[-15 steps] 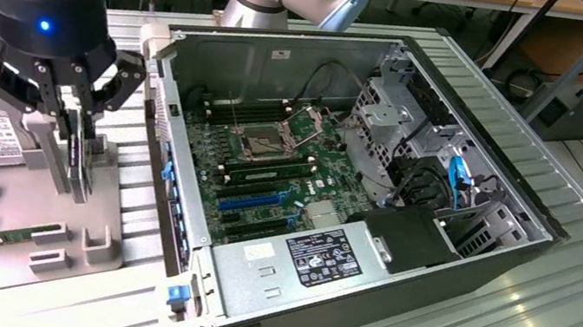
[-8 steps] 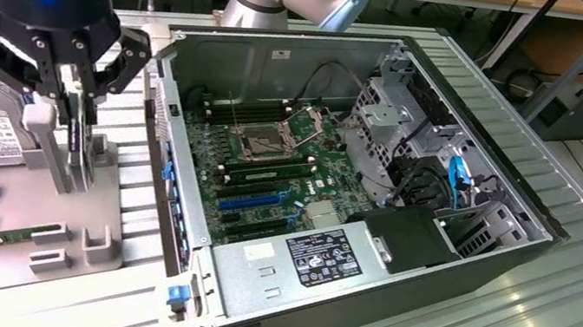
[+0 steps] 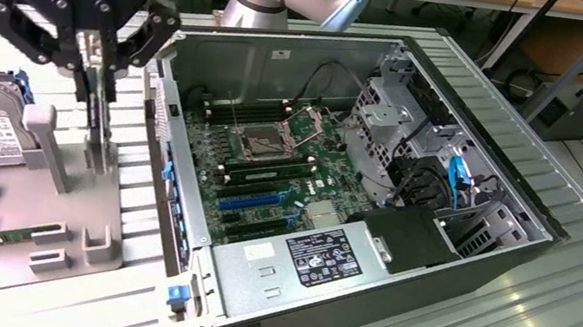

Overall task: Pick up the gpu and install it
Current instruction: 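Pick up the gpu and move the gpu toward the slot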

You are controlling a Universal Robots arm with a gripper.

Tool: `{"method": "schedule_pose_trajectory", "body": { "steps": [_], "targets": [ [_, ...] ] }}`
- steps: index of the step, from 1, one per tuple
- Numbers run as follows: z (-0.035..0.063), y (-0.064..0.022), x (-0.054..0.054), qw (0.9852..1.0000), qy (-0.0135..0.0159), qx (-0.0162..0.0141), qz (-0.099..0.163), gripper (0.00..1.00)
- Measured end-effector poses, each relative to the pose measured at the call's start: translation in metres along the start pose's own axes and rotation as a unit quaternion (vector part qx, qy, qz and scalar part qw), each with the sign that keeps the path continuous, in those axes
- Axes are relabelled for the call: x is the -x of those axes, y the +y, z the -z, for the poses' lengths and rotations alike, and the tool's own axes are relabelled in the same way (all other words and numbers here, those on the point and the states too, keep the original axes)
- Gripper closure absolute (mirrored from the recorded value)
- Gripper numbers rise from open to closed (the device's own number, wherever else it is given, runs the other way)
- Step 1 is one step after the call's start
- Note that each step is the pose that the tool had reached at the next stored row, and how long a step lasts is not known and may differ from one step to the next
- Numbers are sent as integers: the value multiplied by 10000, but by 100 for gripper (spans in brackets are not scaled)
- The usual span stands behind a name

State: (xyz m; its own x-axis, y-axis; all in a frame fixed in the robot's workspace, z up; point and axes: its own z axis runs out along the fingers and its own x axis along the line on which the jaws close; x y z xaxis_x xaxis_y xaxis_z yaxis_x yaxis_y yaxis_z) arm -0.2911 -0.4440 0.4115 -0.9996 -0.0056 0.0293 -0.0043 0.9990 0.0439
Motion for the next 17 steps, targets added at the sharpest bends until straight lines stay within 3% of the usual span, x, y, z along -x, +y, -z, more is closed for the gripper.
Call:
{"method": "schedule_pose_trajectory", "body": {
  "steps": [9, 11, 17],
  "targets": [
    [410, -43, 391, 10000, 67, 43, -2, 74],
    [426, -45, 486, 10000, 74, 65, -2, 74],
    [430, -48, 769, 9999, 90, 94, -1, 74]
  ]
}}
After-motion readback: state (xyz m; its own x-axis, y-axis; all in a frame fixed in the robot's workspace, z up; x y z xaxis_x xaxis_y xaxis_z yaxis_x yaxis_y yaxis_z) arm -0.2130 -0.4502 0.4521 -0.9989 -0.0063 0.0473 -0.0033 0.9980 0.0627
